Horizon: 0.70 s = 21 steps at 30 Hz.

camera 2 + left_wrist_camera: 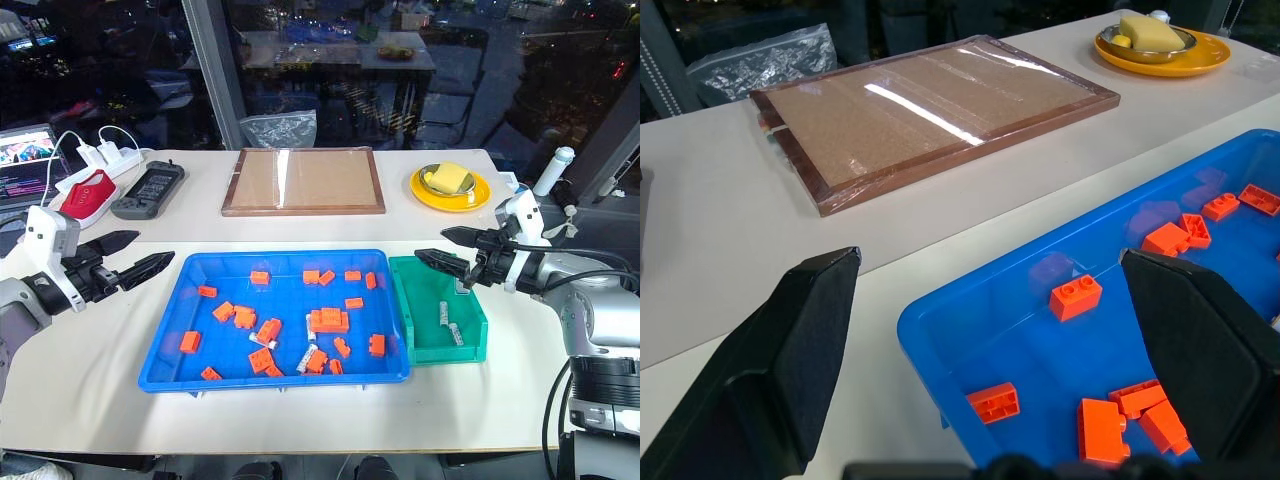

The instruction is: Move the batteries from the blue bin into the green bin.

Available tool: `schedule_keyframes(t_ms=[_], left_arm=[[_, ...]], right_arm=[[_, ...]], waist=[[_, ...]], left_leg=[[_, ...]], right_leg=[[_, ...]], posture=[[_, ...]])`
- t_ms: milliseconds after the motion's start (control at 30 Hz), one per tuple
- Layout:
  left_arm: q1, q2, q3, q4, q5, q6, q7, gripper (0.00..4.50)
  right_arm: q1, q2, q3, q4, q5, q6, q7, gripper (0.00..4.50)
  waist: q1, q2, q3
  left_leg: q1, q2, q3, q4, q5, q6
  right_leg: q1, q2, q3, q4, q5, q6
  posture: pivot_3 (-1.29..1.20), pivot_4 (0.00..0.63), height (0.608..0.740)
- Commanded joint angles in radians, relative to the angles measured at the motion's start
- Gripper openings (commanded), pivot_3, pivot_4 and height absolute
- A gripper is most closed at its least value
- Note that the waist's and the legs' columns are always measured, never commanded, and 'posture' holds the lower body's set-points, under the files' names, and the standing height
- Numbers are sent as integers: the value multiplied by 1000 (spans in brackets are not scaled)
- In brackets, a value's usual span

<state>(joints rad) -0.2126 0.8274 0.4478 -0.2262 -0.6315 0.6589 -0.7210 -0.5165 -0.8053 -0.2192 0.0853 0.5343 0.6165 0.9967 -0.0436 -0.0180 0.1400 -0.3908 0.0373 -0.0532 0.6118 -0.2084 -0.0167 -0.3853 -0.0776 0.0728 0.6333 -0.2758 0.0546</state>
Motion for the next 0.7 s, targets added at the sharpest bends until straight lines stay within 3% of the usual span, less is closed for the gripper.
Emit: schedule_keyframes(t_ms=[33, 167, 300, 500, 700], left_arm=[[-31, 56, -16, -63, -40, 37, -47, 4500], [-104, 158, -74, -113, -135, 140, -160, 4500], [-133, 206, -157, -158, -68, 91, -194, 4500], [-119, 285, -227, -263, -99, 159, -261, 4500], [-38, 343, -180, -306, -128, 228, -297, 4500]], right_arm=[[-55, -34, 40, -77, 29, 35, 67, 4458], [-219, -84, 257, -117, -58, -2, 248, 4458], [-316, -77, 364, -143, -116, -78, 350, 4458], [-428, 41, 514, -134, -196, -62, 358, 4458], [-422, 121, 635, -37, -267, -45, 379, 4458]], waist=[[0, 0, 0], [-11, 3, 3], [-5, 3, 3], [-3, 2, 3], [0, 2, 3]], left_leg=[[0, 0, 0, 0, 0, 0], [-1, 0, 0, 0, 0, 0], [2, 1, 0, -1, 0, 0], [-1, 1, 0, 0, 0, 0], [-1, 1, 0, 0, 0, 0]], right_leg=[[0, 0, 0, 0, 0, 0], [-2, 0, 0, 0, 0, 0], [1, 1, -1, 0, 0, 0], [-2, 1, -1, 0, 0, 0], [-1, 1, -1, 0, 0, 0]], posture=[[0, 150, 740], [0, 150, 740], [0, 150, 740], [0, 150, 740], [0, 150, 740]])
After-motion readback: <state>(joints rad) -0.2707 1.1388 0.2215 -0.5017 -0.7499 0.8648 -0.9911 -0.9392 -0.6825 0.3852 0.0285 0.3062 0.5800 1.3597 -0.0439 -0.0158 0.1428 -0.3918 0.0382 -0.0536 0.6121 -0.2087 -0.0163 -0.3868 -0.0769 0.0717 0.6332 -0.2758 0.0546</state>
